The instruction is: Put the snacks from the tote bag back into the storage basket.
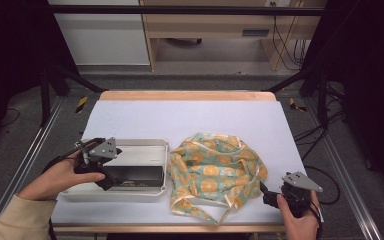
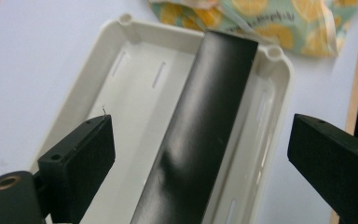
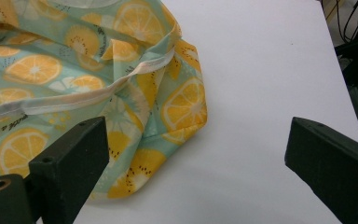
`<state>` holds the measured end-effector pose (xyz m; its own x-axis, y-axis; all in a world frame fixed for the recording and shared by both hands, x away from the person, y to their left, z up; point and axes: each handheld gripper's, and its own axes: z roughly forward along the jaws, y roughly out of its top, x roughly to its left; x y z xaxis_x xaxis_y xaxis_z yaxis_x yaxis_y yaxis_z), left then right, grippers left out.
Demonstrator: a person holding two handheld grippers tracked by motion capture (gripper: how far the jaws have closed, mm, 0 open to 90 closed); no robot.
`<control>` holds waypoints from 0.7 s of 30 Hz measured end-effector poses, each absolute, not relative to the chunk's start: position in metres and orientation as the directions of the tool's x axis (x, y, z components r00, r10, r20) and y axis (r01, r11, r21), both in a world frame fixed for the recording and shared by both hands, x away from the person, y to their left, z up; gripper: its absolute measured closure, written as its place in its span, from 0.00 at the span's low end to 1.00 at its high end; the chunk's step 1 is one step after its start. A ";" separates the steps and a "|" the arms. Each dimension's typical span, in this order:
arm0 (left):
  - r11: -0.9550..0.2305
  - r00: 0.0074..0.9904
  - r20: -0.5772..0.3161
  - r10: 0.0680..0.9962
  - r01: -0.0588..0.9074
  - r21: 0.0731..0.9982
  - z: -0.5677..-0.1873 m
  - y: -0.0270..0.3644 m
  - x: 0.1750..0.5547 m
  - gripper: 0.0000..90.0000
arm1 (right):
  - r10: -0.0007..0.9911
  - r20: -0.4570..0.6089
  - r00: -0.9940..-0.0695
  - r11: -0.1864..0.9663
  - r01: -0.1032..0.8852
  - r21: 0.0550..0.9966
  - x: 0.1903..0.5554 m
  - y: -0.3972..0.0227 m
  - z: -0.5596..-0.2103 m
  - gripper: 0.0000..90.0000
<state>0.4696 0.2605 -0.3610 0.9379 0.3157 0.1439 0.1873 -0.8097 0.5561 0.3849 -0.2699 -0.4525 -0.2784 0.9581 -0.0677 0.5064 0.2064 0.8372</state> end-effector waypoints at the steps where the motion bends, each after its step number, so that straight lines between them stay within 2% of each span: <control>1: -0.792 0.926 0.146 0.348 0.207 0.574 -0.359 0.258 0.469 0.08 | 0.958 -0.067 -0.279 0.206 0.506 0.837 0.385 -0.270 -0.452 0.07; 8: -0.732 0.864 0.183 0.469 0.264 0.628 -0.354 0.253 0.466 0.09 | 0.957 -0.071 -0.280 0.210 0.505 0.837 0.385 -0.270 -0.453 0.07; 14: -0.656 0.826 0.147 0.543 0.308 0.689 -0.358 0.257 0.466 0.09 | 0.958 -0.067 -0.279 0.206 0.507 0.837 0.385 -0.269 -0.452 0.07; 19: -0.636 0.774 0.157 0.613 0.366 0.679 -0.369 0.272 0.471 0.09 | 0.956 -0.073 -0.283 0.213 0.504 0.837 0.385 -0.269 -0.453 0.07; 21: -0.602 0.727 0.162 0.667 0.398 0.692 -0.372 0.288 0.472 0.09 | 0.956 -0.072 -0.283 0.213 0.507 0.835 0.385 -0.269 -0.453 0.07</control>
